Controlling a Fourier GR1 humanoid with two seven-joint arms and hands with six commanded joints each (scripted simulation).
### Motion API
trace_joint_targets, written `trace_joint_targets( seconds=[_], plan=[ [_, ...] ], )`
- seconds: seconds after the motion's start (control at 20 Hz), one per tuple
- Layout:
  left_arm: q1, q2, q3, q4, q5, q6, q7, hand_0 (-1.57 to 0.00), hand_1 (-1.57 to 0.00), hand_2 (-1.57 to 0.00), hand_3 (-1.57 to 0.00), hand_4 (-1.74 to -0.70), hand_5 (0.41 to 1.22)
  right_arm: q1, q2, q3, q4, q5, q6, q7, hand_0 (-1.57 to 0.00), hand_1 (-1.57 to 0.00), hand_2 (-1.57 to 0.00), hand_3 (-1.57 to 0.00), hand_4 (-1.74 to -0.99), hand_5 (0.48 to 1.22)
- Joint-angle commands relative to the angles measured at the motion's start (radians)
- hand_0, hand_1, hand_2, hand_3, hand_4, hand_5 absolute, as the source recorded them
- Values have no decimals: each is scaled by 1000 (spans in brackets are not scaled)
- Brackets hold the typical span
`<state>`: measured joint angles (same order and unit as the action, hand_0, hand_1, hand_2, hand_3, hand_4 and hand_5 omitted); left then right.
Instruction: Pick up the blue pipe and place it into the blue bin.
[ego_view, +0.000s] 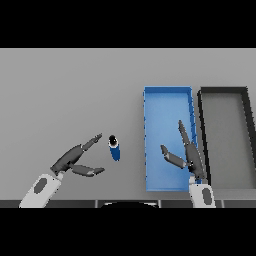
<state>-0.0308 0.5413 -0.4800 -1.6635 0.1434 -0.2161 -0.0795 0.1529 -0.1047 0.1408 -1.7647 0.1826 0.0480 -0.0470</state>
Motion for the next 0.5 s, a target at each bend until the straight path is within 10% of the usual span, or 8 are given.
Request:
trace_joint_targets(
  seconds=[0.0,0.45],
  plan=[
    [-14,-25,-12,9,-9,9,13,1,1,1,1,-1189,463,-1,4,1,1,-1,0,9,1,1,1,1,-1228,621],
    [-117,-203,-75,196,-71,17,27,1,1,1,1,-1152,459,9,10,6,7,18,-12,0,1,1,1,1,-1206,606]
  ],
)
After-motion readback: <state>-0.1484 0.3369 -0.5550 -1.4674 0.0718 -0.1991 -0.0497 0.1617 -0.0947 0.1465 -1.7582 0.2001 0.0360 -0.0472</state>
